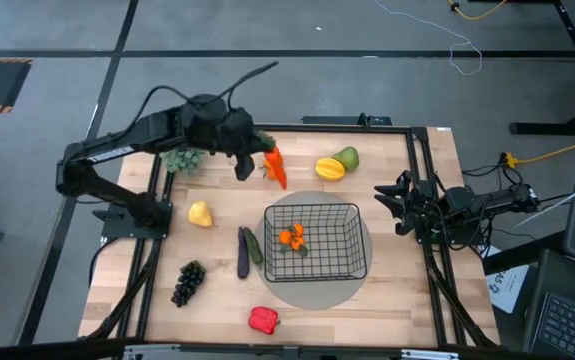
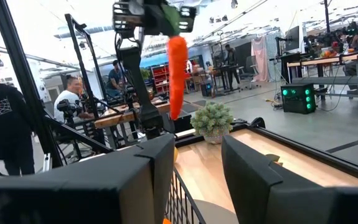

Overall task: Build produce basket
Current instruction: Put the orange carrot into the black wire basket, then put the yellow pear into the black wire basket

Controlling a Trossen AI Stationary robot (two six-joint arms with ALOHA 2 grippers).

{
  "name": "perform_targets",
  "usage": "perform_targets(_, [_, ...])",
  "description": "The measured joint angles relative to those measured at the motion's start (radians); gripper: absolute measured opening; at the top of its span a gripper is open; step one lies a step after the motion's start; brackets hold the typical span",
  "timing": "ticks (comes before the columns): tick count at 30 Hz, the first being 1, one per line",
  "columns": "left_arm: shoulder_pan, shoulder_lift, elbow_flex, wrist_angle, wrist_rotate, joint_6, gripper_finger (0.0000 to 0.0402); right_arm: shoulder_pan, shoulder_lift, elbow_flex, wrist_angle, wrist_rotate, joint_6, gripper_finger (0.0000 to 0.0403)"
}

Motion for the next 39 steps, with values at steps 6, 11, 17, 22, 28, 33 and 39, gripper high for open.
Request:
perform_targets(6, [-0.117, 0.043, 0.0, 0.126, 0.019, 0.029, 0.0, 0.0, 0.0, 0.0, 0.0, 0.0, -0.001, 0.0131])
perform_targets(11, [-0.188, 0.124, -0.002, 0.233, 0.103, 0.091, 0.0, 0.0, 0.0, 0.0, -0.003, 0.0, -0.001, 0.0131])
perform_targets(17, [-0.221, 0.248, -0.001, 0.363, 0.246, 0.162, 0.0, 0.0, 0.0, 0.0, -0.003, 0.0, 0.029, 0.0131])
perform_targets(22, [-0.221, 0.331, -0.001, 0.448, 0.346, 0.179, 0.0003, 0.0, 0.0, 0.0, -0.011, 0.0, 0.051, 0.0131])
perform_targets(28, [-0.212, 0.358, -0.001, 0.479, 0.345, 0.175, 0.0053, 0.0, 0.0, 0.0, -0.014, 0.0, 0.05, 0.0131])
perform_targets(33, [-0.208, 0.348, -0.002, 0.486, 0.34, 0.172, 0.0108, 0.0, 0.0, 0.0, -0.014, 0.0, 0.051, 0.0131])
perform_targets(39, [-0.217, 0.325, -0.002, 0.481, 0.343, 0.121, 0.0131, 0.0, 0.0, 0.0, -0.022, 0.0, 0.05, 0.0131])
